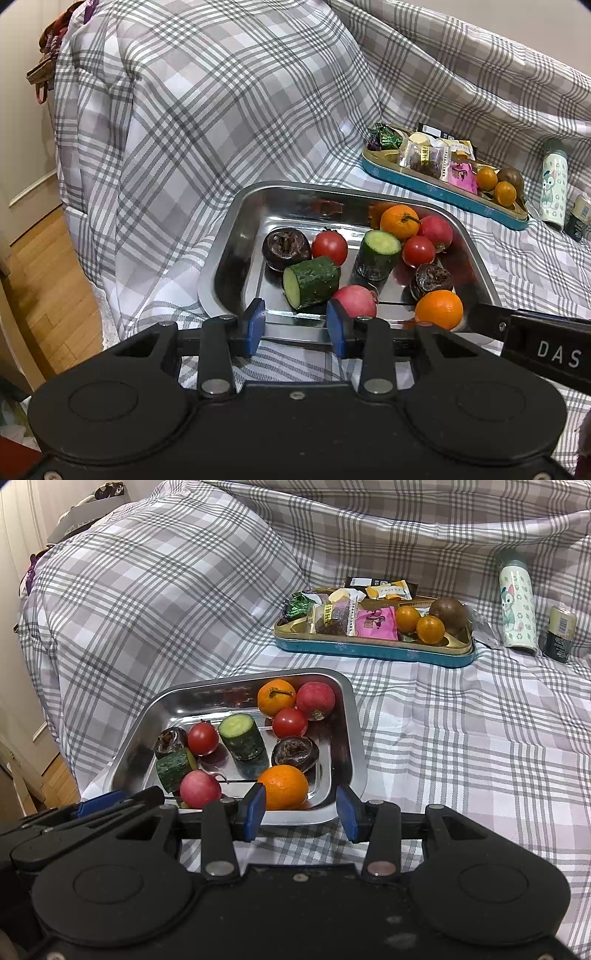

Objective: Organize fruits

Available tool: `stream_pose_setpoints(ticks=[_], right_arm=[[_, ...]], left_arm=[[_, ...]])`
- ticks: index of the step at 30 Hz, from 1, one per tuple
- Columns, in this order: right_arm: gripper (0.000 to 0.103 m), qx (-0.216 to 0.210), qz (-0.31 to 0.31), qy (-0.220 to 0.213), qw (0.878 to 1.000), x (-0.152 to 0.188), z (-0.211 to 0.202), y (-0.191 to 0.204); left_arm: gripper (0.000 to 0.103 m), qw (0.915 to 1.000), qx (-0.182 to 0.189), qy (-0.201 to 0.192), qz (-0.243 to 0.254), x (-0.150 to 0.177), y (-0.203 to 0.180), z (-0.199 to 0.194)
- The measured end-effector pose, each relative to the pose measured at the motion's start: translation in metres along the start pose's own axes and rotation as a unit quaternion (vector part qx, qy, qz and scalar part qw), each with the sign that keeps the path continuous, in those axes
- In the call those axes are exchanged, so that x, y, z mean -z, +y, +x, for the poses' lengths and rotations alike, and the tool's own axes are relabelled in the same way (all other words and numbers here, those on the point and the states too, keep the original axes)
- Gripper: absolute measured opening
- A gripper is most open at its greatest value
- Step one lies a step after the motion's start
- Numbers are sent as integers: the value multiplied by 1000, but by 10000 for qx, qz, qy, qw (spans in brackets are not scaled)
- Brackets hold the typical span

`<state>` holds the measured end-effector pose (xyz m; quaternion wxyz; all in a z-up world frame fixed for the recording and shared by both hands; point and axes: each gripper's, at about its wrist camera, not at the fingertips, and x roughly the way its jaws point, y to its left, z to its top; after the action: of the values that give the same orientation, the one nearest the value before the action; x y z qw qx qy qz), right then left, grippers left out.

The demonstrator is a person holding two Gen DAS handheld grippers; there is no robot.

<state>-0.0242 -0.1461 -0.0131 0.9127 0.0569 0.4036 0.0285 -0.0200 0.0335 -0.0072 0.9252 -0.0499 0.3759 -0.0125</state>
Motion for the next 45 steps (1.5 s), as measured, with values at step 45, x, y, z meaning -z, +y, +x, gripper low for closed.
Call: stream_pose_setpoints(ticks=[45], right_arm=[[45, -63, -62, -4, 10000, -1, 1, 4]], left_arm=[[45, 9997, -114, -217, 10, 2, -2, -5]])
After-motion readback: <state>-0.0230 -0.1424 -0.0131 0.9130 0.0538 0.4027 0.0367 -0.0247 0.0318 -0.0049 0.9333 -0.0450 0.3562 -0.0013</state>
